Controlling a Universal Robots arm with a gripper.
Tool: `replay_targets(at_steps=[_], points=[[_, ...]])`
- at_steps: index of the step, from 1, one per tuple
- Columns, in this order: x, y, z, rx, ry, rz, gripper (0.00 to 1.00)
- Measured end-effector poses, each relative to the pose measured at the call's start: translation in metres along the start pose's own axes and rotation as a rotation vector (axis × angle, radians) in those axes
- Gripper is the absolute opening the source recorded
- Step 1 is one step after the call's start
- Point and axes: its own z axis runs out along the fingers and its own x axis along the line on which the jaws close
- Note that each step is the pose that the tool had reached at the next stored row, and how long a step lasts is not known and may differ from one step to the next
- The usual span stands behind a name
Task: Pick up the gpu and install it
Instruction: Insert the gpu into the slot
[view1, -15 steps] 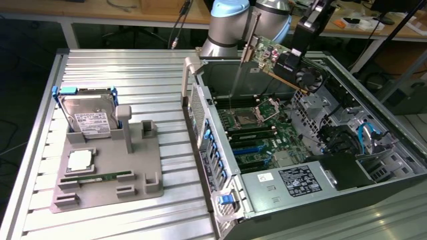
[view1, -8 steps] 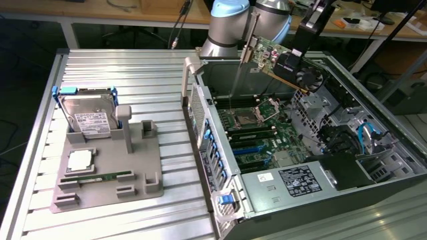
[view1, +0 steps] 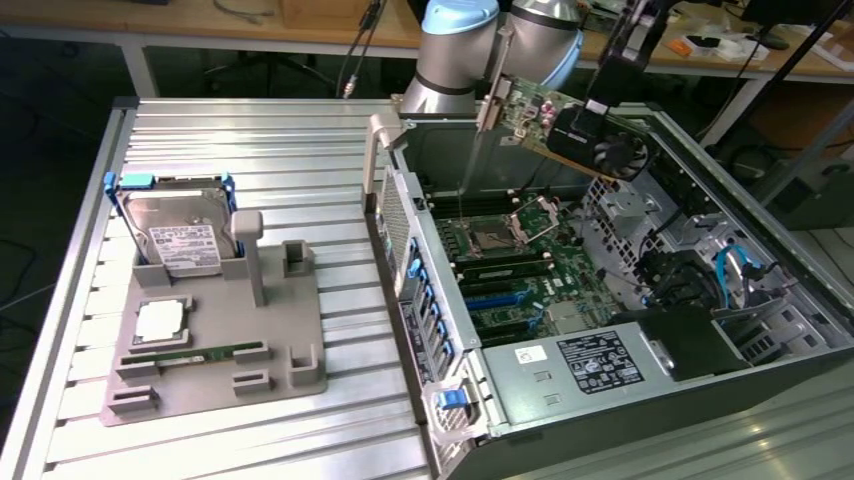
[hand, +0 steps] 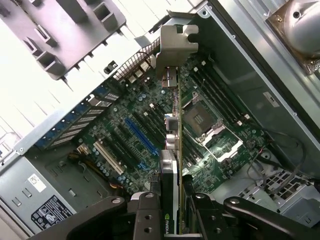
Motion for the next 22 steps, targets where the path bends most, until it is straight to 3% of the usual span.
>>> replay_targets(at_steps=[6,22], points=[[0.0000,0.0000,0.0000,-0.0008,0.0010,-0.094,0.27],[0.0000,0.0000,0.0000,-0.0016,0.0020,-0.192,0.27]])
